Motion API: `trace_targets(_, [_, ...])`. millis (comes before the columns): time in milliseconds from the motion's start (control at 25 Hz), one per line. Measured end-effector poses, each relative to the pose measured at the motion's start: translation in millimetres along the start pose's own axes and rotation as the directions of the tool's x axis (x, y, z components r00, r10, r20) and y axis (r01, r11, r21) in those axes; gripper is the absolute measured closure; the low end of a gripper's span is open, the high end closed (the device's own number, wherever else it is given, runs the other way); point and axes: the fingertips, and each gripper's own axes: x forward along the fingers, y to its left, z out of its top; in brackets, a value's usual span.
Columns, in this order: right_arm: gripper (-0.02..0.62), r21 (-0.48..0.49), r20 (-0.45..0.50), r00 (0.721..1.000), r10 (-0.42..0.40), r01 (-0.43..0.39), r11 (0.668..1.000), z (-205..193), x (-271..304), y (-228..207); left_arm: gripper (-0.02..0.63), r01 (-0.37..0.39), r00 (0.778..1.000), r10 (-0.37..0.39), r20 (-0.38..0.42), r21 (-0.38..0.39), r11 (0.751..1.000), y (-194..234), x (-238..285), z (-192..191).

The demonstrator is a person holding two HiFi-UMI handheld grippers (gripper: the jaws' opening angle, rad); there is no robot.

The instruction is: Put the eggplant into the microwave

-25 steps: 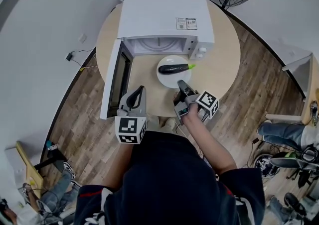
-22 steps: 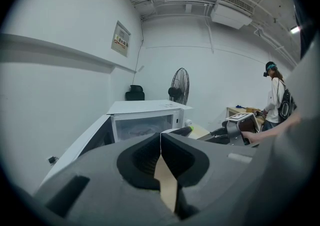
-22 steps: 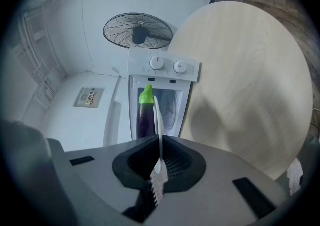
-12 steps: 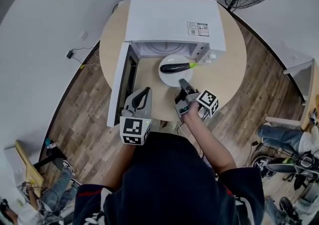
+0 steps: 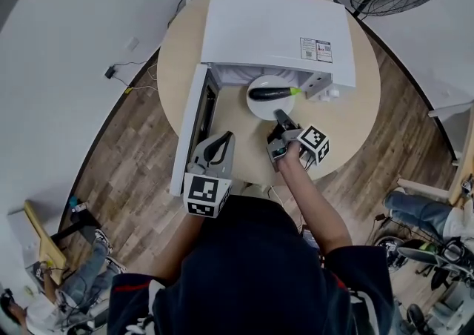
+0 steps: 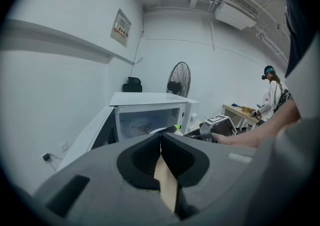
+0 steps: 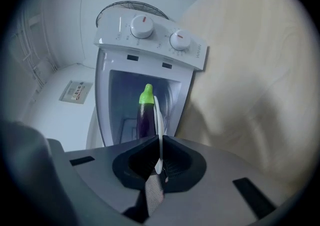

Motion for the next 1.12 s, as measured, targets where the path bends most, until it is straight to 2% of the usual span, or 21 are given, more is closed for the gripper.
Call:
trace_targets(720, [0.575, 0.042, 0.023, 0.999, -0.049, 0.048, 0.998, 12.3, 56.2, -21.8, 0.588, 0.008, 0.999, -0.009, -0.036, -0.029, 1.000, 21.1, 9.8, -14.6])
trace_targets(1120, [0.575, 0.072, 0.044, 0.998, -0.048, 0.045, 0.996, 14.7, 74.6, -20.4, 0.588, 0.023, 0.999, -0.024, -0.047, -0.014, 1.000, 22.1, 14.8, -15.1])
